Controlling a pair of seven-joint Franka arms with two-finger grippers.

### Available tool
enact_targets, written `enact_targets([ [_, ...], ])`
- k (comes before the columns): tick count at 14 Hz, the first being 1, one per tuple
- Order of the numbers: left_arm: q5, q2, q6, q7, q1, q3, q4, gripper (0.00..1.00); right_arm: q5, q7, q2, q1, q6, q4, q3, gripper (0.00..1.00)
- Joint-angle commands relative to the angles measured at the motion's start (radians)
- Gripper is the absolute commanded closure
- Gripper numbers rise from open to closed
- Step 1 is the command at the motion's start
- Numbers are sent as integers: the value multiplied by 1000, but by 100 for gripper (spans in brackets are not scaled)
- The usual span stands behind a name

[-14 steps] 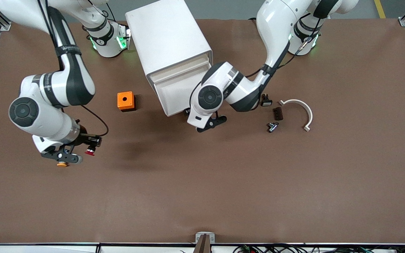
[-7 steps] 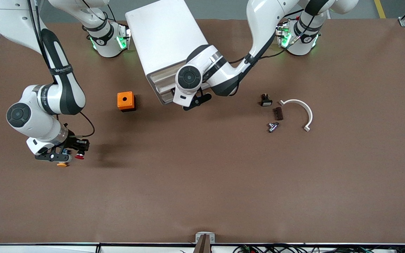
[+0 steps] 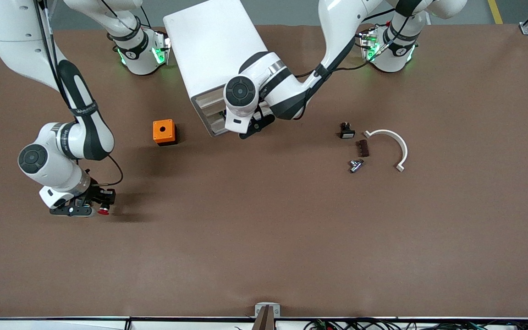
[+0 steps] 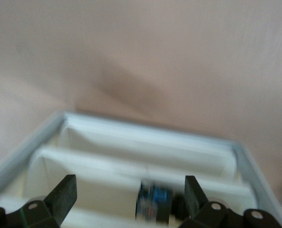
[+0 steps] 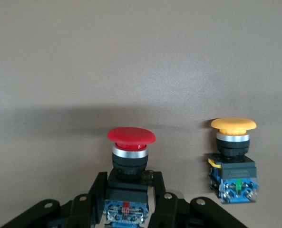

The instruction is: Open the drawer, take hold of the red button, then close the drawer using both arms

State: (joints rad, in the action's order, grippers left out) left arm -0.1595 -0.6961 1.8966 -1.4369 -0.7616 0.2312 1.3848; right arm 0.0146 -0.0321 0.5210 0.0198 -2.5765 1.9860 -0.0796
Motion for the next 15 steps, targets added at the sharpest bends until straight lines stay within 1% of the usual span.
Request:
enact_targets([
  [1,121,90,-7,6,111,-6,33,0,4,-15,28,-29,-10,-22,23,100],
  [3,146,141,-7,42,209,-6,30,0,4,-17,40,-27,-5,-32,24,100],
  [4,178,162,-7,74,249,-6,31,0,4,-15,40,-26,-2,-33,24,43],
  [5,210,187,-8,107,299,-6,31,0,4,-14,40,-26,1,-33,26,0],
  [7,236,230,-11,189,390,-6,31,0,4,-12,34,-21,39,-48,26,0],
  [8,236,254,-23,243,427,-6,31,0,4,-14,30,-21,95,-77,26,0],
  [10,236,309,-97,395,517,-6,31,0,4,-18,5,-21,247,-140,26,0],
  [13,236,384,-197,558,608,-6,30,0,2,-69,-91,-23,473,-226,24,0],
  [15,245,434,-258,678,663,-6,31,0,-1,-77,-140,-26,646,-321,18,0],
])
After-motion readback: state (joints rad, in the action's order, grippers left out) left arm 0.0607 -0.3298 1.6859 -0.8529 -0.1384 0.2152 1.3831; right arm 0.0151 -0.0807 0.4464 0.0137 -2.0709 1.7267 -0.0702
